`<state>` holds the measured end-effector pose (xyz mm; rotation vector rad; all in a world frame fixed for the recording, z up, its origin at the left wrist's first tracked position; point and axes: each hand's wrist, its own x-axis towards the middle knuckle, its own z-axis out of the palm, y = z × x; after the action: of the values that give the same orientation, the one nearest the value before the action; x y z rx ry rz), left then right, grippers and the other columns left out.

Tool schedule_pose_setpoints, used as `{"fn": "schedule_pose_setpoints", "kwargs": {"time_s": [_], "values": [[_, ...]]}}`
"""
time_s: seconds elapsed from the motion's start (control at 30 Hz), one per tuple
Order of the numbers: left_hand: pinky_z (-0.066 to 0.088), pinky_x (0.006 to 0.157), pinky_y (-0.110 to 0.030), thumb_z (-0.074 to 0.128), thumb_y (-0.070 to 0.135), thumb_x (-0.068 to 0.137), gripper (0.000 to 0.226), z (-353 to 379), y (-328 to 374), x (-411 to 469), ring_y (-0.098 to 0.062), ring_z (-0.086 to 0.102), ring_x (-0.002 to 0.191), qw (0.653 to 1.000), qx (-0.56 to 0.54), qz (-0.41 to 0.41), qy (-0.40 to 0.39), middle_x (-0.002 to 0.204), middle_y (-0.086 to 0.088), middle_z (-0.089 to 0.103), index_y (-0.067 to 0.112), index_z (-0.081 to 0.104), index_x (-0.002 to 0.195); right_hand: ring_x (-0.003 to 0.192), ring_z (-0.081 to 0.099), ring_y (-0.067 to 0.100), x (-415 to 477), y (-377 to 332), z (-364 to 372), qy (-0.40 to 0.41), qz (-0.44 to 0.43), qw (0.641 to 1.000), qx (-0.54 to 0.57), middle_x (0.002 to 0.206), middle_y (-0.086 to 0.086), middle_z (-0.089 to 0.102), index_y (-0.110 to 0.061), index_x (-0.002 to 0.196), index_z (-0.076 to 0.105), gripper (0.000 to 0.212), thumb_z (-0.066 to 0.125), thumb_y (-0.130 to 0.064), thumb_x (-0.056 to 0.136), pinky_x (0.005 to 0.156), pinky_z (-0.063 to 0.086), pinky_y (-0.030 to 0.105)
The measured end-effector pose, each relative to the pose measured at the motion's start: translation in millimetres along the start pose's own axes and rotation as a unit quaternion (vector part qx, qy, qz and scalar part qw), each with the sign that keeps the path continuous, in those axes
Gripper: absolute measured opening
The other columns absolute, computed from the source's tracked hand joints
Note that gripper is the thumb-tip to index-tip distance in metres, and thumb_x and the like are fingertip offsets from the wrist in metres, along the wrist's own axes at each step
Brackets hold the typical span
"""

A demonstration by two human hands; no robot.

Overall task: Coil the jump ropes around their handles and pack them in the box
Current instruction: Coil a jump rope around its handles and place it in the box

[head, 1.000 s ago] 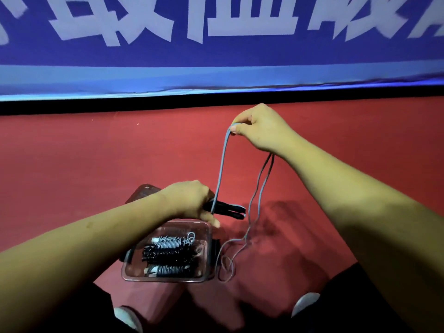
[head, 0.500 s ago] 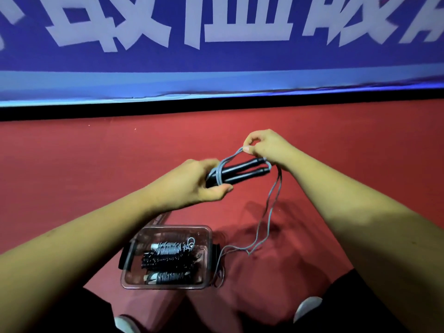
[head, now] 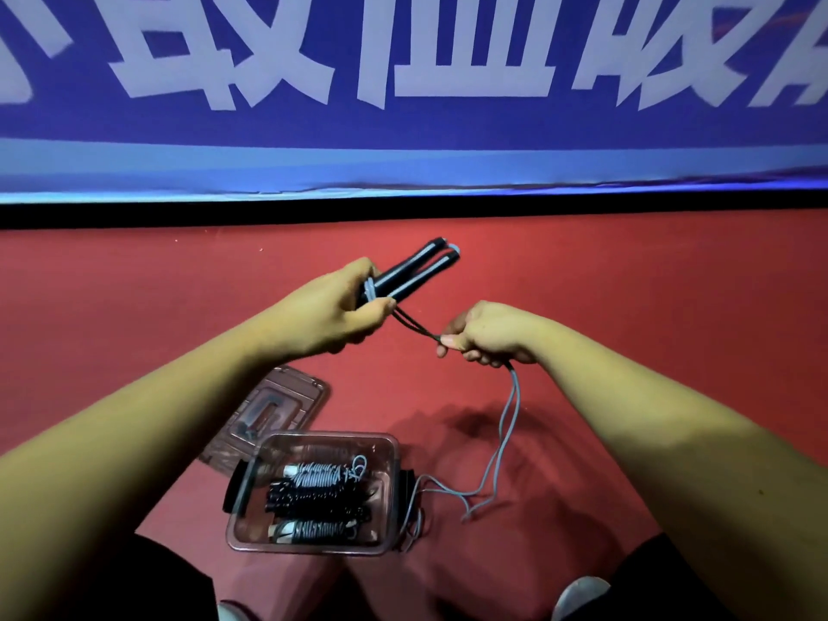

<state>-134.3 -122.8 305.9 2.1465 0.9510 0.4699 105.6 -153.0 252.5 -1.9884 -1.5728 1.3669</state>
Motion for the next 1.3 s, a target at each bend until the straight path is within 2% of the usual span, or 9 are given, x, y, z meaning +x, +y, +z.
{"fn": "schedule_pose_setpoints", "kwargs": {"time_s": [0.17,0.4,0.53,0.67,0.8,0.9,1.07,1.17,1.3], "values": [[0.035,0.039,-0.025,0.066,0.01,0.09,0.026,-20.1,-29.0,14.7,-0.013,0.039,0.042,0.996,0.005,-0.077,0.046,0.065,-0.009,0.054,0.012,0.04,0.094,0.044,0.028,0.015,-10.6,-13.5,2.9,-0.001,-0.045,0.999,0.009,0.054,0.001,0.039,-0.011,0.092,0.071,0.024,0.051,-0.022,0.1,0.046,0.024,0.023],[0.031,0.041,-0.025,0.067,0.001,0.084,0.023,-29.5,-52.2,26.8,-0.02,0.042,0.047,0.976,-0.061,-0.158,0.136,0.067,-0.013,0.049,0.007,0.047,0.095,0.049,0.045,0.021,-38.2,-36.6,21.1,0.016,-0.117,0.989,-0.093,0.058,0.008,0.043,-0.012,0.088,0.067,0.021,0.051,-0.022,0.099,0.051,0.038,0.026],[0.034,0.044,-0.025,0.065,-0.002,0.08,0.019,-27.4,-58.8,31.1,-0.023,0.044,0.053,0.97,-0.002,-0.192,0.146,0.073,-0.019,0.058,0.004,0.054,0.095,0.044,0.037,0.009,-54.7,-57.3,19.9,0.064,-0.176,0.972,-0.139,0.054,-0.005,0.044,-0.015,0.087,0.07,0.024,0.05,-0.024,0.099,0.054,0.033,0.028],[0.037,0.043,-0.025,0.068,0.003,0.079,0.022,-27.5,-60.0,33.1,-0.025,0.049,0.052,0.975,0.063,-0.174,0.122,0.073,-0.021,0.062,0.007,0.058,0.099,0.054,0.042,0.016,-63.8,-61.6,20.2,0.061,-0.171,0.97,-0.162,0.056,-0.002,0.047,-0.015,0.084,0.07,0.025,0.051,-0.024,0.098,0.057,0.035,0.029],[0.028,0.042,-0.022,0.08,0.02,0.076,0.038,-28.9,-60.0,23.6,-0.017,0.042,0.051,0.979,-0.091,-0.174,0.046,0.071,-0.007,0.05,0.006,0.056,0.103,0.05,0.04,0.016,-68.7,-56.5,6.8,0.081,-0.147,0.974,-0.149,0.055,-0.002,0.046,-0.016,0.08,0.069,0.025,0.052,-0.023,0.097,0.054,0.033,0.028],[0.024,0.043,-0.02,0.076,0.029,0.085,0.03,-32.1,-57.0,21.3,-0.012,0.035,0.048,0.968,-0.189,-0.166,0.025,0.071,-0.002,0.053,0.009,0.058,0.099,0.047,0.036,0.02,-67.6,-50.9,-4.8,0.091,-0.125,0.982,-0.104,0.054,0.002,0.043,-0.016,0.075,0.067,0.026,0.052,-0.022,0.096,0.049,0.03,0.026],[0.021,0.043,-0.023,0.062,-0.001,0.091,0.019,-27.2,-56.7,24.3,-0.013,0.029,0.05,0.949,-0.248,-0.189,0.035,0.071,-0.01,0.039,0.008,0.05,0.103,0.049,0.035,0.019,-67.9,-52.3,0.5,0.067,-0.126,0.986,-0.085,0.056,0.007,0.041,-0.017,0.073,0.066,0.027,0.052,-0.021,0.095,0.047,0.029,0.024],[0.017,0.042,-0.021,0.056,-0.006,0.091,0.017,-36.6,-51.3,26.3,-0.011,0.024,0.05,0.927,-0.325,-0.173,0.078,0.067,-0.003,0.031,0.009,0.05,0.097,0.044,0.033,0.018,-67.1,-53.1,-4.6,0.079,-0.125,0.987,-0.057,0.055,0.006,0.041,-0.016,0.072,0.064,0.028,0.05,-0.019,0.096,0.044,0.028,0.022],[0.016,0.041,-0.019,0.057,-0.01,0.087,0.024,-37.7,-50.3,20.1,-0.009,0.024,0.045,0.923,-0.322,-0.203,0.048,0.062,-0.001,0.033,0.012,0.049,0.087,0.041,0.03,0.015,-64.7,-44.7,-15.2,0.071,-0.092,0.993,-0.033,0.053,0.003,0.038,-0.012,0.076,0.064,0.028,0.048,-0.017,0.099,0.041,0.024,0.019]]}}
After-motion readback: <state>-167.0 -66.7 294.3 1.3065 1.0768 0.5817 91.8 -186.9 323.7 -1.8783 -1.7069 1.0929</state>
